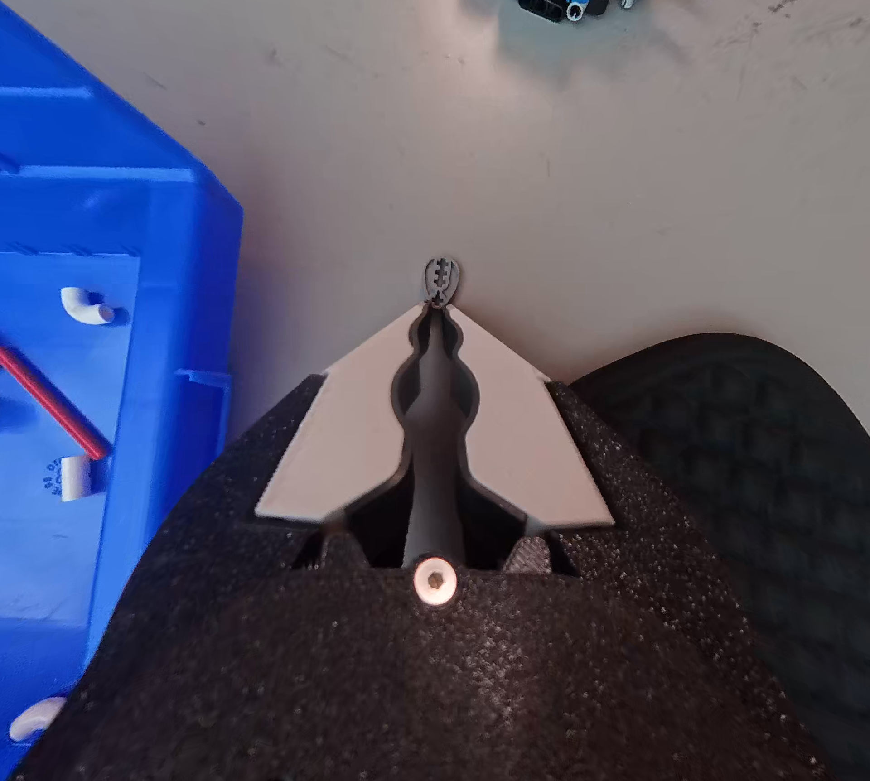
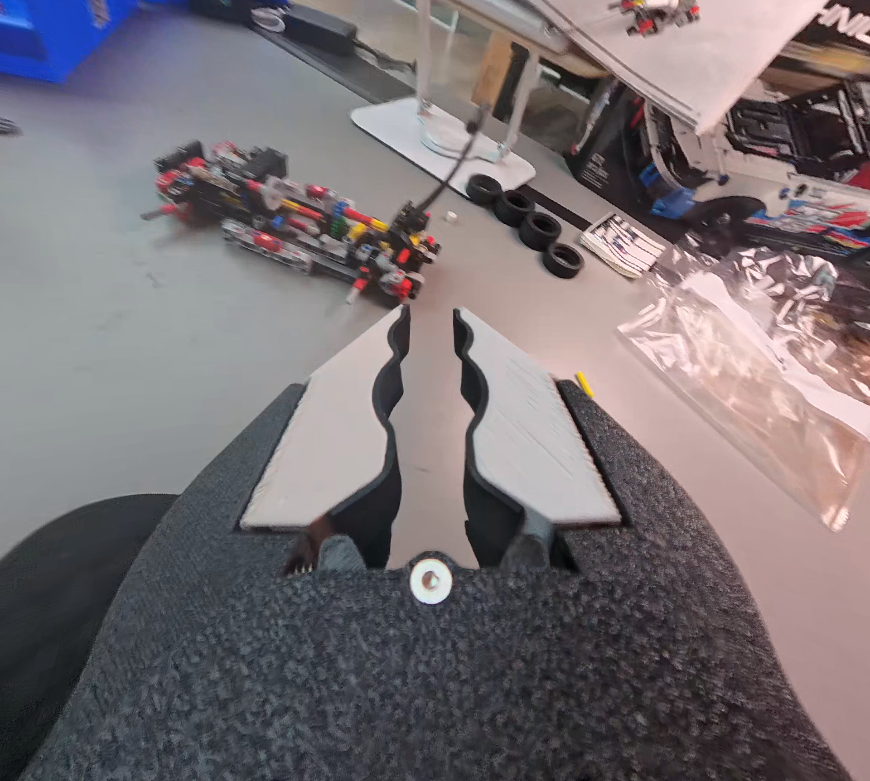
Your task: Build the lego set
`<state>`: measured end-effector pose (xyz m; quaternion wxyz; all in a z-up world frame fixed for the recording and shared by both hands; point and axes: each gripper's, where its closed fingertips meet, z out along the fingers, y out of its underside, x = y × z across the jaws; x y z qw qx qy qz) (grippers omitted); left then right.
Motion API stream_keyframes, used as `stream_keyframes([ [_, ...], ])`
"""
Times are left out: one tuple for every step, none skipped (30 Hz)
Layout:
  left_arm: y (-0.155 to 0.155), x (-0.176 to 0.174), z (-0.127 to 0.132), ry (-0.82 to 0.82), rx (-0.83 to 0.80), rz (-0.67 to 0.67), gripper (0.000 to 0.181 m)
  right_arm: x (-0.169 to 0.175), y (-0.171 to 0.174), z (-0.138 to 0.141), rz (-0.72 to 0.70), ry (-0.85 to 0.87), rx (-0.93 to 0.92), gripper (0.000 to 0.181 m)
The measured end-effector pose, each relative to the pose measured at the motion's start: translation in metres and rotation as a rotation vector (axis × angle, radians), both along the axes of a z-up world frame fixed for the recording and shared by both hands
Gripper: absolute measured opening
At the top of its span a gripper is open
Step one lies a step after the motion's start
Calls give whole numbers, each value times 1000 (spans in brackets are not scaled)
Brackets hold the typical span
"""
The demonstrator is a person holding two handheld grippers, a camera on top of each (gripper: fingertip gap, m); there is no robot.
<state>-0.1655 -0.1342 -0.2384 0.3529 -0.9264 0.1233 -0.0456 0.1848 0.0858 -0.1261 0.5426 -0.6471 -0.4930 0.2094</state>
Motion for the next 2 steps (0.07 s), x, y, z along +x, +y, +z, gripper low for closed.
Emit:
stream_keyframes([
  [-1, 0, 0, -15, 2, 0, 3, 8, 16, -8, -38, -39, -3, 19],
  [-2, 0, 0, -27, 9, 0, 0, 16, 33, -15, -75, -64, -10, 21],
])
